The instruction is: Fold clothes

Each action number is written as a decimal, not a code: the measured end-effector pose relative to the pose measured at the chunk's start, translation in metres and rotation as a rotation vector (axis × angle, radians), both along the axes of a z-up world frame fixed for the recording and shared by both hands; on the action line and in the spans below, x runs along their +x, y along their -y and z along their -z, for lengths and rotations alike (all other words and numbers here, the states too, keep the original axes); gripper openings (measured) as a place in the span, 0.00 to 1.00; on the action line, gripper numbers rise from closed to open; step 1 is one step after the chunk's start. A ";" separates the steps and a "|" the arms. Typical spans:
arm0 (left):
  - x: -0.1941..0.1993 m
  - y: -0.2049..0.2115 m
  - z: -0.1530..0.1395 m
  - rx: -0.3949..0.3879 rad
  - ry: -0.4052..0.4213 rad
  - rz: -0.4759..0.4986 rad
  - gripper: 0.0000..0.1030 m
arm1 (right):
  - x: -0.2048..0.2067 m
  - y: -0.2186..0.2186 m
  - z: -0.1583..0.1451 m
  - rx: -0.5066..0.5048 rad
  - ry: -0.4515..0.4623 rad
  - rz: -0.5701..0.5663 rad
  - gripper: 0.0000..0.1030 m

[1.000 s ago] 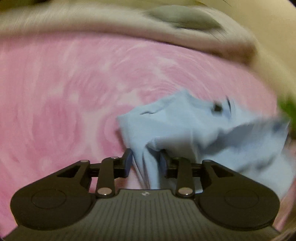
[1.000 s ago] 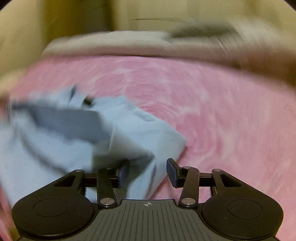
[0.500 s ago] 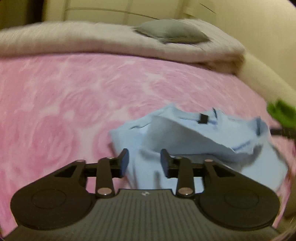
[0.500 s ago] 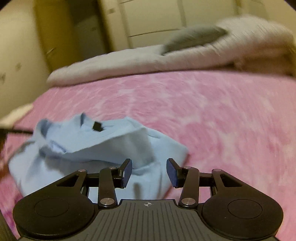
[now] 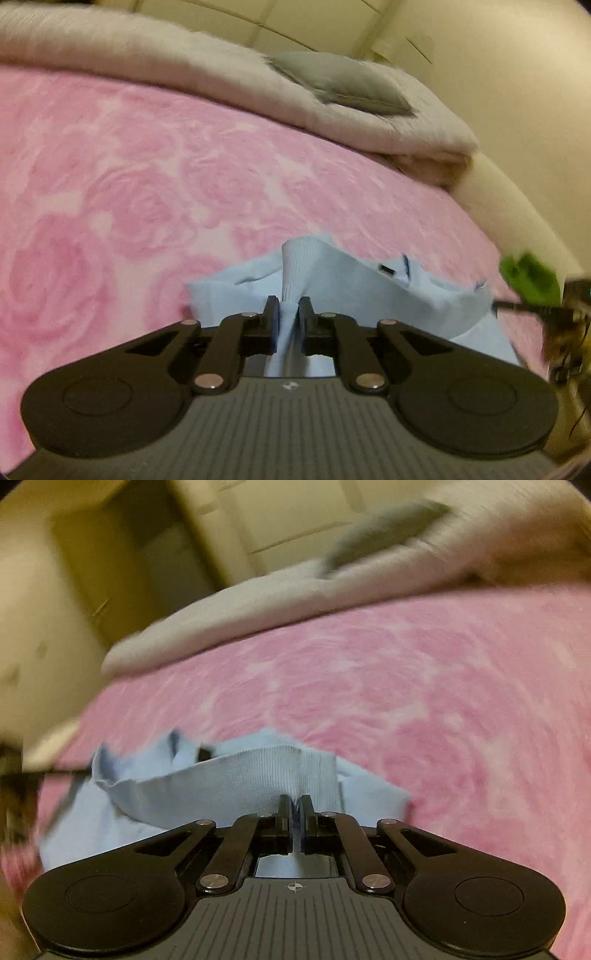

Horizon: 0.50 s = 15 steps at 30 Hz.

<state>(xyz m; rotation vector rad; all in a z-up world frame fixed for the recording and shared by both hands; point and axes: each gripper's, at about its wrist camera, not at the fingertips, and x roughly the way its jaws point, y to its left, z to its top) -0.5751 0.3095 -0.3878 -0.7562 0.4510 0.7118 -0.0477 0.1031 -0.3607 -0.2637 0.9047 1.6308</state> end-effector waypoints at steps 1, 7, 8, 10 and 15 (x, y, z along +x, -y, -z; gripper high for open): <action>0.000 -0.002 0.004 -0.022 -0.007 -0.010 0.10 | 0.005 -0.001 0.003 -0.014 -0.030 0.026 0.03; 0.002 -0.004 0.012 -0.072 0.018 -0.035 0.21 | -0.001 0.003 0.000 -0.007 0.033 0.015 0.48; 0.002 -0.004 0.012 -0.070 0.011 -0.031 0.21 | -0.002 0.003 0.001 -0.009 0.039 0.012 0.48; 0.004 -0.003 0.013 -0.065 -0.003 -0.024 0.21 | -0.002 0.002 0.003 -0.016 0.052 0.000 0.48; 0.008 -0.003 0.015 -0.053 -0.039 -0.007 0.20 | 0.003 -0.007 0.019 -0.062 -0.005 -0.009 0.47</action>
